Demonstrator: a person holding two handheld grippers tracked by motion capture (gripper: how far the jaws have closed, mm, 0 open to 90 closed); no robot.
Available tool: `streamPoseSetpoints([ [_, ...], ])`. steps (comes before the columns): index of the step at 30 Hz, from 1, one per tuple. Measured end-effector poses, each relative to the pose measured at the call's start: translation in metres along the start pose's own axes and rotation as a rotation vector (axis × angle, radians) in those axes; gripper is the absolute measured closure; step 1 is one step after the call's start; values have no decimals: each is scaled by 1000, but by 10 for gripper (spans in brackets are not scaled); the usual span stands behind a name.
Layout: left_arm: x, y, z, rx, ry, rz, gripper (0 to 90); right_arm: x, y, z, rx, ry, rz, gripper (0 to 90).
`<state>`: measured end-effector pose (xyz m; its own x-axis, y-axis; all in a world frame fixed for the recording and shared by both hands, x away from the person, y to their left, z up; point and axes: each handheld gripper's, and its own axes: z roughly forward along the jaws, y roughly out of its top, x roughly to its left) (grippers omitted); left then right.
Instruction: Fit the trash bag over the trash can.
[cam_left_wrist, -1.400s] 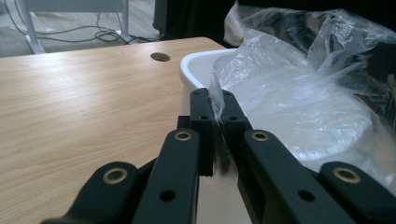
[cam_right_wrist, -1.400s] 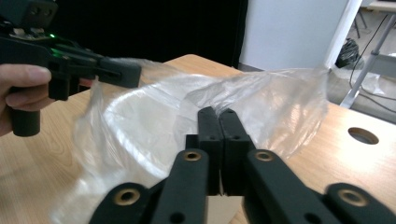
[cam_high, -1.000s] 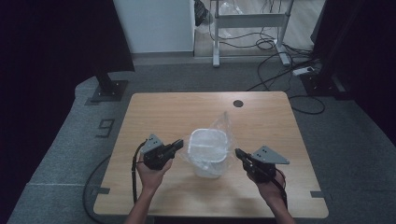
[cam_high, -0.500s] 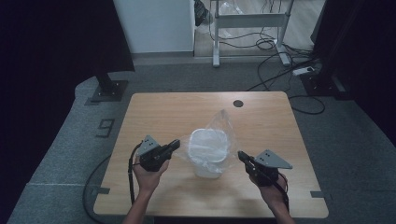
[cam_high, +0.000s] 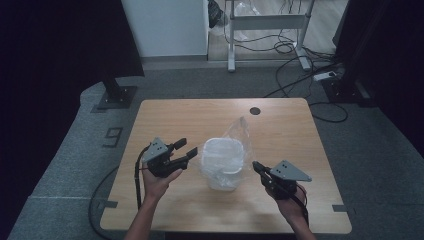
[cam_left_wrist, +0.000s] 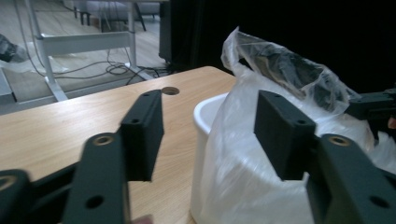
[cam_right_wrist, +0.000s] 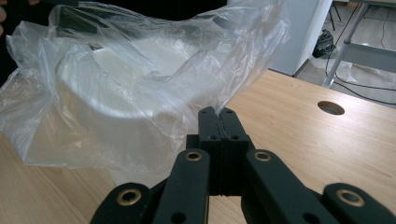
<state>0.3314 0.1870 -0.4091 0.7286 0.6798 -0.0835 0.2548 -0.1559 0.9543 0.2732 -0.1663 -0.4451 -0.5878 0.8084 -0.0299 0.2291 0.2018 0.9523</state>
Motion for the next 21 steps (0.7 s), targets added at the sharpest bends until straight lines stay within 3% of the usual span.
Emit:
streamPoseSetpoints([
  [4, 1, 15, 13, 62, -19, 51, 427, 1, 1, 0, -1, 2, -6, 892],
  [6, 4, 19, 24, 103, -51, 52, 439, 1, 1, 1, -1, 3, -5, 892],
  [12, 8, 20, 46, 199, -84, 58, 540, 1, 2, 0, 0, 7, -8, 892],
  [16, 7, 17, 51, 222, -72, 63, 701, 1, 3, -1, -3, 9, -11, 892],
  [21, 4, 18, 50, 201, -41, 85, 881, 1, 3, -2, -4, 8, -11, 892],
])
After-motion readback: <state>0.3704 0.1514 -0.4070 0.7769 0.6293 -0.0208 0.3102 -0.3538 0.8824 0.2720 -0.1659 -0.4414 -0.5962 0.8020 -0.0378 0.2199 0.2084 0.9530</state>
